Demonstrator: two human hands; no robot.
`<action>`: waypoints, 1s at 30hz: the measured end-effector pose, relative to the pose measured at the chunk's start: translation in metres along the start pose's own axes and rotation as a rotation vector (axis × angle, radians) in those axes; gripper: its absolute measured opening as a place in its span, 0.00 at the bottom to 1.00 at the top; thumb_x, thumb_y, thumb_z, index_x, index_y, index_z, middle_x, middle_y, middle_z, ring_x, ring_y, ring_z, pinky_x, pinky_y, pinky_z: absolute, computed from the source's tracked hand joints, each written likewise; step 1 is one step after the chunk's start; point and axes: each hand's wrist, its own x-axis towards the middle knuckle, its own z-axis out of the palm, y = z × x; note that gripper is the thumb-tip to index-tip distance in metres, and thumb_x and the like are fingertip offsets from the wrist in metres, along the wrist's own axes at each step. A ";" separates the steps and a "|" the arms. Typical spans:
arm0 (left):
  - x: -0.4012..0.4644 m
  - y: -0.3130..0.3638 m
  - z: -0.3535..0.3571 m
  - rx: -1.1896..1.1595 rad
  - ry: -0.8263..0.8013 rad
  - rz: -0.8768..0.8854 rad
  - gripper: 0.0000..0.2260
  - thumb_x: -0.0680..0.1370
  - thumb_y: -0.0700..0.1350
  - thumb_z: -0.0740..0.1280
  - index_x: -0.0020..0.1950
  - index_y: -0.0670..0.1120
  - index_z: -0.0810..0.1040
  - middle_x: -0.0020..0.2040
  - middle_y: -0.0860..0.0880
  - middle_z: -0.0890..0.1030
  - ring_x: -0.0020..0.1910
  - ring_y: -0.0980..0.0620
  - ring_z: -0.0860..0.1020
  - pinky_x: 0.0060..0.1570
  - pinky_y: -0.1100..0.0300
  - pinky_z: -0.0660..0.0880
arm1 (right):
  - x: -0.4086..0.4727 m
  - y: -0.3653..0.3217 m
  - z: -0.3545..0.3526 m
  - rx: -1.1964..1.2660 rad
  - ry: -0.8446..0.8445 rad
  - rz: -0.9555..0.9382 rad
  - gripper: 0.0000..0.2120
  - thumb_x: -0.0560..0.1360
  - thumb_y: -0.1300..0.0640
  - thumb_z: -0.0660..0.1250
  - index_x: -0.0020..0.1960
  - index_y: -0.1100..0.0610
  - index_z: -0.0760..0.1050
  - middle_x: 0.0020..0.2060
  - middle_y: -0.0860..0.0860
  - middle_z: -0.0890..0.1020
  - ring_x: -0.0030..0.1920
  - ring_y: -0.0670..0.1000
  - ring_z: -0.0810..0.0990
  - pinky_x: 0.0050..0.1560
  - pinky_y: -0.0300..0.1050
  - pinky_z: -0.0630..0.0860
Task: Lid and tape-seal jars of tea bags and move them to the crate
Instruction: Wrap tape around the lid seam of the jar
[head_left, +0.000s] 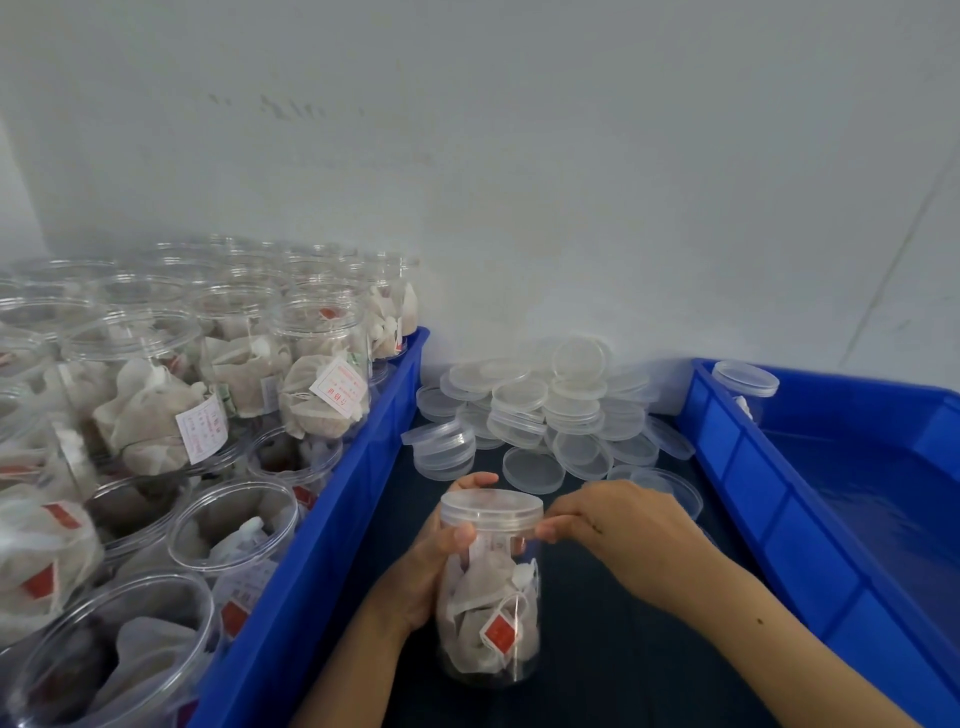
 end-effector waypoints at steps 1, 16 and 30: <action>0.000 0.000 0.000 0.003 -0.003 -0.003 0.49 0.54 0.59 0.82 0.70 0.47 0.66 0.59 0.40 0.79 0.55 0.41 0.80 0.53 0.50 0.78 | 0.000 0.001 -0.002 -0.042 0.003 -0.014 0.19 0.79 0.37 0.53 0.53 0.46 0.78 0.46 0.43 0.80 0.48 0.44 0.78 0.47 0.43 0.76; 0.001 -0.003 -0.004 0.070 -0.013 -0.008 0.44 0.58 0.58 0.81 0.68 0.45 0.69 0.60 0.42 0.81 0.56 0.41 0.80 0.53 0.52 0.78 | -0.008 0.001 -0.003 -0.189 0.021 -0.079 0.09 0.81 0.55 0.63 0.57 0.42 0.73 0.47 0.42 0.73 0.54 0.46 0.77 0.45 0.41 0.71; -0.006 0.012 0.003 0.290 -0.044 0.017 0.40 0.63 0.67 0.75 0.68 0.47 0.72 0.67 0.47 0.77 0.67 0.46 0.74 0.60 0.56 0.75 | 0.007 0.005 0.006 0.580 -0.107 -0.011 0.11 0.79 0.48 0.64 0.53 0.51 0.82 0.23 0.35 0.74 0.26 0.38 0.70 0.40 0.40 0.69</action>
